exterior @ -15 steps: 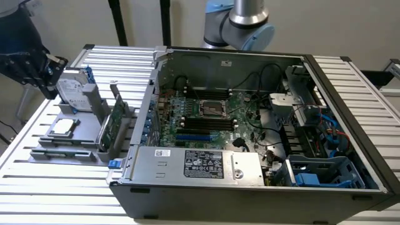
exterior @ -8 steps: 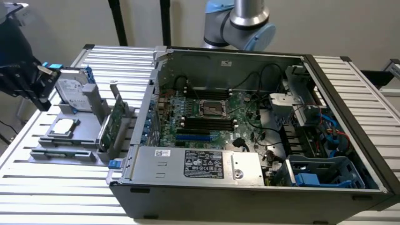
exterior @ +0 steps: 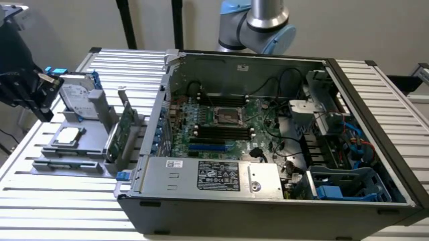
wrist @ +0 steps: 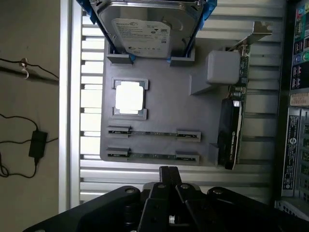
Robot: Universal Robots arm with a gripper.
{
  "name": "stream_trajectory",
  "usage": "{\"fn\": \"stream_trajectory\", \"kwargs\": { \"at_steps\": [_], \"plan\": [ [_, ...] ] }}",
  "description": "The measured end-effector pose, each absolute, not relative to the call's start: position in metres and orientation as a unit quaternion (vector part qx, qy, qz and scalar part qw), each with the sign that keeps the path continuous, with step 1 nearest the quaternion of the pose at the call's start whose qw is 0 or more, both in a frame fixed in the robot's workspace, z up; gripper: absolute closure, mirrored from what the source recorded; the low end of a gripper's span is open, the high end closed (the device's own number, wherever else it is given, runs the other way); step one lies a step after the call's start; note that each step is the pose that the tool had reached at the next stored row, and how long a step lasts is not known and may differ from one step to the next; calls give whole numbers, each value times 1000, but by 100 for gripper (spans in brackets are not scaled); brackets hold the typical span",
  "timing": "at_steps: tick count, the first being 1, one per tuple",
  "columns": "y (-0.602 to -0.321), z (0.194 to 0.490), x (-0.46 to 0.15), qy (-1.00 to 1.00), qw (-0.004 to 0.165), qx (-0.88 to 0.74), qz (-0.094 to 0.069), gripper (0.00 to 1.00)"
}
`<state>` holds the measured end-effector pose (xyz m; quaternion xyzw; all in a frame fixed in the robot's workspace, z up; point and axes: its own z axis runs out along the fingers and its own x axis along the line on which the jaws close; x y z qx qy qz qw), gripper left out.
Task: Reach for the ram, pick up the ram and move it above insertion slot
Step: 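Reach for the ram, then pick up the ram and move it above insertion slot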
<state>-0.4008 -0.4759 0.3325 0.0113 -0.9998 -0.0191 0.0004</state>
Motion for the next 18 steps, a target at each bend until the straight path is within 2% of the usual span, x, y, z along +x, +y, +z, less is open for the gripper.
{"fn": "stream_trajectory", "kwargs": {
  "at_steps": [18],
  "plan": [
    [-476,332,-401,-985,3,172,-19,89]
  ]
}}
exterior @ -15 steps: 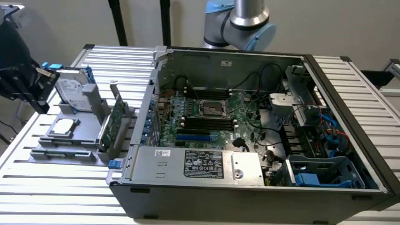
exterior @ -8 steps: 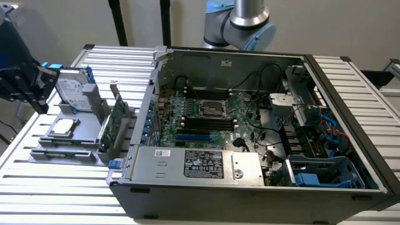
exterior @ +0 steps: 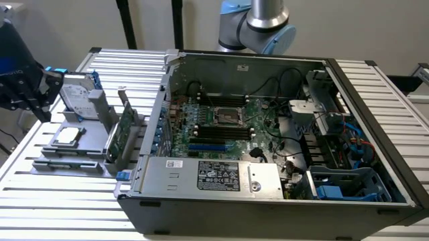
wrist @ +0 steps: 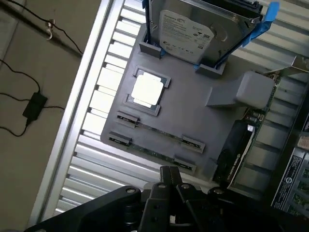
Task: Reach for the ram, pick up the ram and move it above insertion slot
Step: 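Pick up the ram and move it above insertion slot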
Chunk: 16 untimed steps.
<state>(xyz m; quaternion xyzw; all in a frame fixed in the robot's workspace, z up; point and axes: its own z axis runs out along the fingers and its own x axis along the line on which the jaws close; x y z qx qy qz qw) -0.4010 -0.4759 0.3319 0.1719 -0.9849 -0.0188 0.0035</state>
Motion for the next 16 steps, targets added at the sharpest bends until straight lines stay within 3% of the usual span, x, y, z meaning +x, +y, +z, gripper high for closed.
{"fn": "stream_trajectory", "kwargs": {
  "at_steps": [16],
  "plan": [
    [-476,331,-401,-950,6,313,-18,89]
  ]
}}
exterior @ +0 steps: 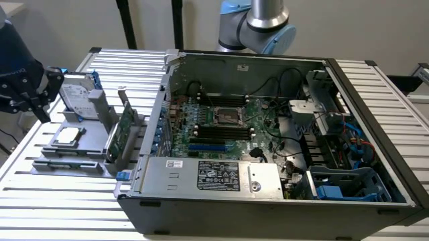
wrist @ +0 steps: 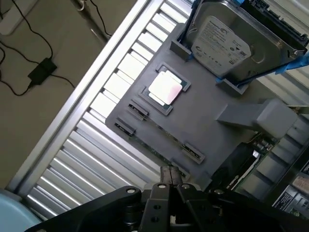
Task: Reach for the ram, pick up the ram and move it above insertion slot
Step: 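Pick up the ram and move it above insertion slot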
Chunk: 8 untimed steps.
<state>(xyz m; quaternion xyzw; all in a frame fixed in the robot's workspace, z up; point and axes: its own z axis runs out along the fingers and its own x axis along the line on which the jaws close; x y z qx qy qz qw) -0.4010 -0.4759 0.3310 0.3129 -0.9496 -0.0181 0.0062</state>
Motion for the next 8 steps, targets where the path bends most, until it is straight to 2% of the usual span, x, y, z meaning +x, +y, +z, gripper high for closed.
{"fn": "stream_trajectory", "kwargs": {
  "at_steps": [8],
  "plan": [
    [-476,330,-401,-924,8,381,-18,89]
  ]
}}
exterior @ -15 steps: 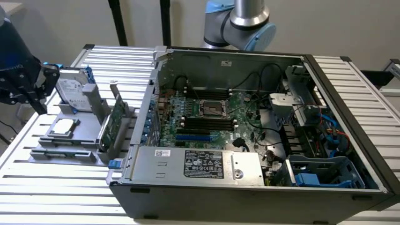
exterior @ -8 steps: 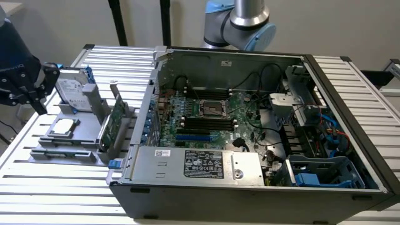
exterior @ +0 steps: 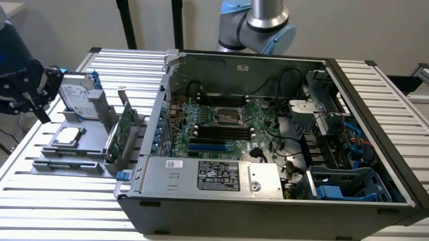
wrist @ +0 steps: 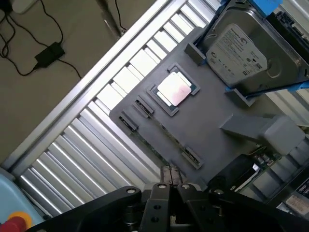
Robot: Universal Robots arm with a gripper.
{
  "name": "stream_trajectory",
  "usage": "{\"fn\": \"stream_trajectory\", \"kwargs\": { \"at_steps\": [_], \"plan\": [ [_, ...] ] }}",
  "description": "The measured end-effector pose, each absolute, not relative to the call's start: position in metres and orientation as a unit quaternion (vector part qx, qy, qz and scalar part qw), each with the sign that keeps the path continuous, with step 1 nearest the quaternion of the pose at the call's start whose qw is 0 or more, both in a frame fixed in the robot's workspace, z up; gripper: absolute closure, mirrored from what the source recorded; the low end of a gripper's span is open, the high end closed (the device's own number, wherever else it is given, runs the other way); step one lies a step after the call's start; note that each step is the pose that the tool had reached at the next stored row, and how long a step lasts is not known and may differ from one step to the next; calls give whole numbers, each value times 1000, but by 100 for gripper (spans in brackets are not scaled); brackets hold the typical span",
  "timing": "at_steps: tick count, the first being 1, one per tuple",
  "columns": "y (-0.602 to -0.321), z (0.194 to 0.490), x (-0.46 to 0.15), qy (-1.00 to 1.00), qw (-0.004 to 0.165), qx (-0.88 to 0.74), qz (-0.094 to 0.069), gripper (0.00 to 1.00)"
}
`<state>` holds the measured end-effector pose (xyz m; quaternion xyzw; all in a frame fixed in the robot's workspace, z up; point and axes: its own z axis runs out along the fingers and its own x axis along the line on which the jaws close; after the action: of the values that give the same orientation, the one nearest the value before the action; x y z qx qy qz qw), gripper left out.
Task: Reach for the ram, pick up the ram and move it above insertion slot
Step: 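Pick up the ram and move it above insertion slot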
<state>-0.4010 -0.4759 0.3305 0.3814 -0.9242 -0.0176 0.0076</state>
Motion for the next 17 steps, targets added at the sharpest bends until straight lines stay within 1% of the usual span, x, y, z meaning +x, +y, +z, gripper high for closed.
{"fn": "stream_trajectory", "kwargs": {
  "at_steps": [17],
  "plan": [
    [-476,329,-401,-855,10,519,-16,89]
  ]
}}
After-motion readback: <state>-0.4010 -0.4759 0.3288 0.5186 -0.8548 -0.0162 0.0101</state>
